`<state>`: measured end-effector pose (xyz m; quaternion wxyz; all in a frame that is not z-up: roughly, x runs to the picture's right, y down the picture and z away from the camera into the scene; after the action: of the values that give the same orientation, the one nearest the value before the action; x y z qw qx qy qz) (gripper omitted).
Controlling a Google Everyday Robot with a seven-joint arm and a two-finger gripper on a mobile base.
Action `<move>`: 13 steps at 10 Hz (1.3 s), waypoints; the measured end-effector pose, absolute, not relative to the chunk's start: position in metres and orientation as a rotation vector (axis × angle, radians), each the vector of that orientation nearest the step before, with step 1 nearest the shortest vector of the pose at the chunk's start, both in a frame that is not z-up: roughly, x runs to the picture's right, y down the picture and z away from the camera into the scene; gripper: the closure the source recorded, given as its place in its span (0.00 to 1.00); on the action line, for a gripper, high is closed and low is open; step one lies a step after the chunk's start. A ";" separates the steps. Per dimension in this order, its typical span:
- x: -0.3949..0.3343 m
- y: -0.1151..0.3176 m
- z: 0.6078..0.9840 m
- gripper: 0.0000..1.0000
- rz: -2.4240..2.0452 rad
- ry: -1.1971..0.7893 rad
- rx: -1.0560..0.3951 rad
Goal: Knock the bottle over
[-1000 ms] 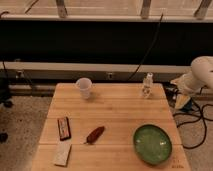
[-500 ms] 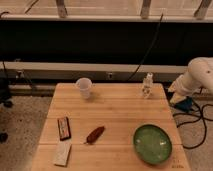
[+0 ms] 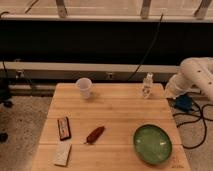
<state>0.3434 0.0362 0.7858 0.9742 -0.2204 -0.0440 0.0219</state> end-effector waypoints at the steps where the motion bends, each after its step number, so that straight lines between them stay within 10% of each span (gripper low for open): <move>1: 0.339 0.032 0.792 0.89 0.039 -0.092 -0.440; 13: 0.268 -0.033 0.856 0.89 -0.079 -0.160 -0.387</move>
<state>0.2683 -0.0326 0.8556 0.9774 -0.1921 -0.0795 -0.0391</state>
